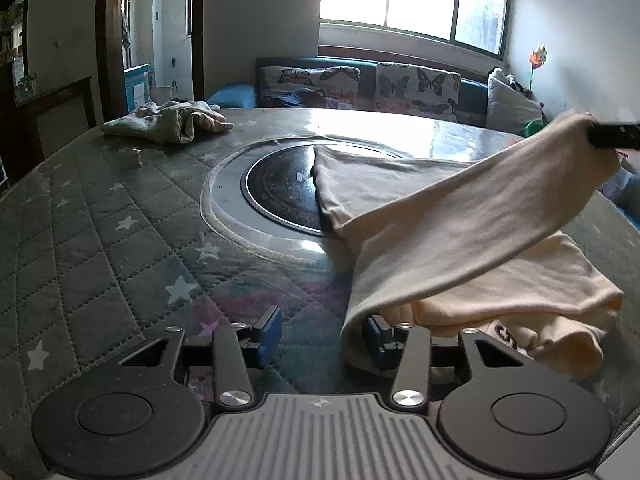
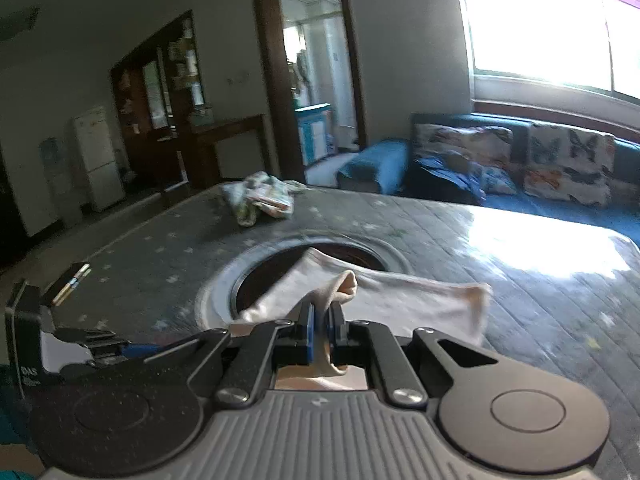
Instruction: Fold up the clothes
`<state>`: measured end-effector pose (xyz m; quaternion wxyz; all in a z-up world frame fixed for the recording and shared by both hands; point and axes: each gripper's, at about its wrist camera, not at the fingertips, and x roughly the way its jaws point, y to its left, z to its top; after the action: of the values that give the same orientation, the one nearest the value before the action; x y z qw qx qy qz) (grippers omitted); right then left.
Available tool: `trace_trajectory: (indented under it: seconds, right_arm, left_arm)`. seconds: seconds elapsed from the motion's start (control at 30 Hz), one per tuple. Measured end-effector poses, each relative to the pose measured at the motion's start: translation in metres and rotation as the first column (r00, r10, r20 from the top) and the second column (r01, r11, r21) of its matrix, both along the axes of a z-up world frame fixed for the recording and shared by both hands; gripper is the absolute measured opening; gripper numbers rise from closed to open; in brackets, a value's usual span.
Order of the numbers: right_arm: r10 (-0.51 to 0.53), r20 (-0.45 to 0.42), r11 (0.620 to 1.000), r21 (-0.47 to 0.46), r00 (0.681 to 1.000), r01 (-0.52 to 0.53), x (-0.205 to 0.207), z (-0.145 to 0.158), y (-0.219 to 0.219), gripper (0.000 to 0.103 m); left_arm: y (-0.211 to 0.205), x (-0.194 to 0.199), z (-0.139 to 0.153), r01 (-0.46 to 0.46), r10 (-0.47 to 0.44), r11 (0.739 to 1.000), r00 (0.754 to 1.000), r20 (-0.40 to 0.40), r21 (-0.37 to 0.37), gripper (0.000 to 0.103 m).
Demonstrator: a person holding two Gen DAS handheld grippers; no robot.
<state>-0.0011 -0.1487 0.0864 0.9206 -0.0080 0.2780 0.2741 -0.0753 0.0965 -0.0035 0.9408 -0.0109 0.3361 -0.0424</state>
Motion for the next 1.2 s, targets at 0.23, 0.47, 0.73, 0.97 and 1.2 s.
trace_trajectory:
  seconds: [0.23,0.47,0.73,0.97,1.2]
  right_arm:
    - [-0.063,-0.108,0.997,-0.060,0.992,0.057,-0.005,-0.048,-0.018,0.007]
    - [-0.112,-0.130,0.992,-0.080,0.985,0.102,-0.004,-0.073,-0.025,0.014]
    - [-0.076,-0.111,0.995,-0.071,0.991,0.068,0.002,-0.074,-0.017,0.014]
    - [-0.084,-0.127,0.992,-0.099,0.988,0.071,0.013,-0.092,-0.009,0.014]
    - [-0.065,-0.113,0.993,-0.104,0.991,0.054,0.009,-0.091,-0.005,0.023]
  left_arm:
    - [0.000,-0.004,-0.003,0.003,-0.003,1.000,1.000,-0.005,0.027,0.046]
    - [0.012,-0.011,0.001,0.016,-0.016,0.999,1.000,-0.016,0.044,0.049]
    - [0.030,-0.014,0.024,0.009,-0.009,0.999,1.000,0.018,0.032,0.049]
    - [0.001,0.014,0.038,0.105,-0.103,0.994,0.993,0.056,-0.030,0.049]
    - [-0.039,0.058,0.025,0.197,-0.194,0.978,0.980,0.041,-0.074,0.047]
